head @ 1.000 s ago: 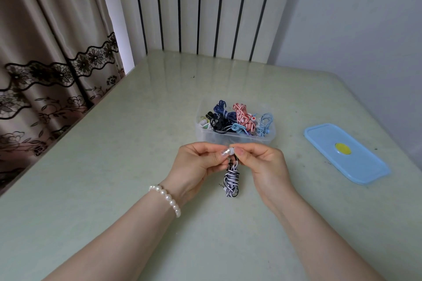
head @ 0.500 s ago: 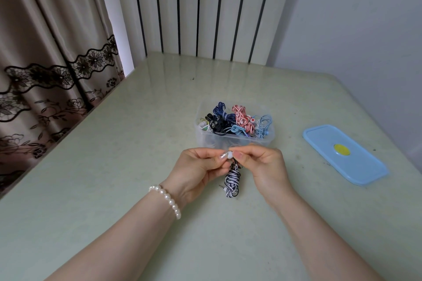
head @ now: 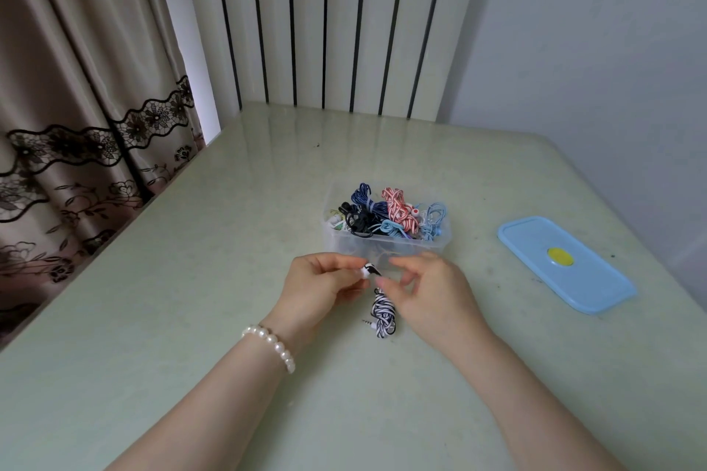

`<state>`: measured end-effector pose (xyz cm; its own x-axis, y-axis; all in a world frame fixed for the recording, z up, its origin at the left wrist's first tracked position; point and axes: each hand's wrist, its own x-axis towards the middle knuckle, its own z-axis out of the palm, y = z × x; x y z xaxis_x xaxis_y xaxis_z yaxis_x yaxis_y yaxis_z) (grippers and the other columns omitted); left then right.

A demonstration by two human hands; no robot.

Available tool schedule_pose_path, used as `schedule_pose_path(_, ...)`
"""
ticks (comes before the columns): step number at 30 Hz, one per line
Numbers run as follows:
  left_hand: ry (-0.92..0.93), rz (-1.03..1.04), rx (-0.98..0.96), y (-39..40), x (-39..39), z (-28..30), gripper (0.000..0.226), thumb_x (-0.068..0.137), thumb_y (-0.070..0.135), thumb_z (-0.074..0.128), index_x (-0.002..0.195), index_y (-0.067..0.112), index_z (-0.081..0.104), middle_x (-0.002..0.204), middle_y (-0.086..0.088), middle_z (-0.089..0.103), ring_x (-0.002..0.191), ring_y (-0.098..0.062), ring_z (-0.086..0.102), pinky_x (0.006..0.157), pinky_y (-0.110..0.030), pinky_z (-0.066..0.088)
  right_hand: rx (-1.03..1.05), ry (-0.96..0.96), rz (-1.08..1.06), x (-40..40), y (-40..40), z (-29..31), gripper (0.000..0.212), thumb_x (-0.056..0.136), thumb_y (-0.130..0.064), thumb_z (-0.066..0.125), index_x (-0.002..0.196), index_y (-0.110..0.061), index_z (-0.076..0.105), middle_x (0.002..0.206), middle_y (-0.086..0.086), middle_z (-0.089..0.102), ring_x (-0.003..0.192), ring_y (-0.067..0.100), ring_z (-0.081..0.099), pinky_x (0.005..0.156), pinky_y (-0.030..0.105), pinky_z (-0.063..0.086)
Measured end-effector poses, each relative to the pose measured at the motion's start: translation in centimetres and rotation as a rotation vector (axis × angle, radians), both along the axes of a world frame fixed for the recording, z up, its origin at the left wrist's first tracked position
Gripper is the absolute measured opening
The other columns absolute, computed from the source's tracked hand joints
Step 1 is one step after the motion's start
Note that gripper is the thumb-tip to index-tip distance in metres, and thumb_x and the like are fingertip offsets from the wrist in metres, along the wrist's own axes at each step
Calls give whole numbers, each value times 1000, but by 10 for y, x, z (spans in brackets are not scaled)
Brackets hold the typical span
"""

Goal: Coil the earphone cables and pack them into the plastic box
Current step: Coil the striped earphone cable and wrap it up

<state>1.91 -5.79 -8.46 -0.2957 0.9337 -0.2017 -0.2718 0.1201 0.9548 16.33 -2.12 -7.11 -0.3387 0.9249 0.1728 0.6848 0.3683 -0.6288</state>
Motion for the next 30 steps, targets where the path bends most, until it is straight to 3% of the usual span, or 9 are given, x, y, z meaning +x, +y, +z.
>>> schedule_pose_path(2, 89, 2, -2, -1, 1, -1, 19, 76, -11, 64, 74, 7, 70, 61, -6, 67, 56, -13, 63, 59, -19, 54, -69, -205, 37, -5, -13, 8, 36, 73, -45, 68, 105, -27, 65, 73, -8, 55, 78, 20, 57, 64, 28, 42)
schedule_pose_path(6, 145, -11, 32, -3, 2, -1, 16, 72, -9, 69, 75, 7, 70, 60, -4, 68, 53, -9, 60, 58, -16, 52, -87, -298, 42, -15, -18, 6, 21, 73, -24, 67, 94, -22, 61, 87, 2, 65, 85, 25, 59, 61, 27, 38)
schedule_pose_path(8, 149, -33, 70, -4, 2, 1, 17, 73, -8, 68, 75, 8, 70, 59, 0, 69, 55, -8, 61, 59, -16, 52, -157, -207, 60, -11, -11, 12, 15, 70, -16, 69, 79, -22, 59, 67, -3, 57, 67, 21, 53, 55, 28, 41)
schedule_pose_path(11, 111, -42, 143, -4, 1, 8, 19, 74, -8, 66, 77, 11, 70, 63, 2, 70, 59, -6, 63, 61, -18, 52, -355, 40, 56, 4, 0, 33, 36, 65, -5, 76, 94, -23, 63, 66, -9, 55, 53, 10, 52, 58, 20, 45)
schedule_pose_path(15, -8, -14, 236, -2, -7, 22, 13, 75, -3, 63, 80, 6, 71, 72, -4, 72, 65, -10, 66, 64, -20, 54, -344, 266, 81, 25, 22, 68, 38, 60, 4, 80, 78, -22, 60, 75, 0, 61, 56, 11, 54, 64, 30, 50)
schedule_pose_path(19, -2, 74, 230, 4, -16, 33, 11, 78, -3, 62, 77, 6, 69, 69, 0, 72, 66, -9, 64, 63, -18, 53, -278, 469, 42, 34, 44, 94, 32, 63, 4, 78, 82, -12, 57, 77, 7, 64, 58, 12, 57, 49, 19, 48)
schedule_pose_path(23, 129, 141, 213, 17, -19, 47, 14, 80, -2, 64, 75, 10, 69, 66, 5, 70, 71, -13, 59, 72, -20, 48, -271, 559, 33, 15, 60, 95, 32, 66, -1, 78, 88, -8, 56, 76, 7, 68, 57, 15, 61, 47, 22, 50)
schedule_pose_path(26, 324, 146, 192, 28, -16, 54, 11, 83, 2, 63, 80, 11, 68, 74, 2, 67, 70, -9, 58, 59, -6, 44, -311, 539, 12, -10, 68, 84, 36, 67, -6, 79, 94, -6, 56, 80, 10, 68, 53, 21, 60, 50, 28, 51)
schedule_pose_path(30, 665, 71, 131, 46, -16, 47, 7, 76, 10, 72, 79, 15, 69, 85, -1, 66, 70, -9, 58, 58, -6, 40, -280, 399, -42, -33, 82, 57, 34, 64, -13, 82, 82, -15, 54, 82, 8, 65, 53, 18, 61, 53, 28, 52)
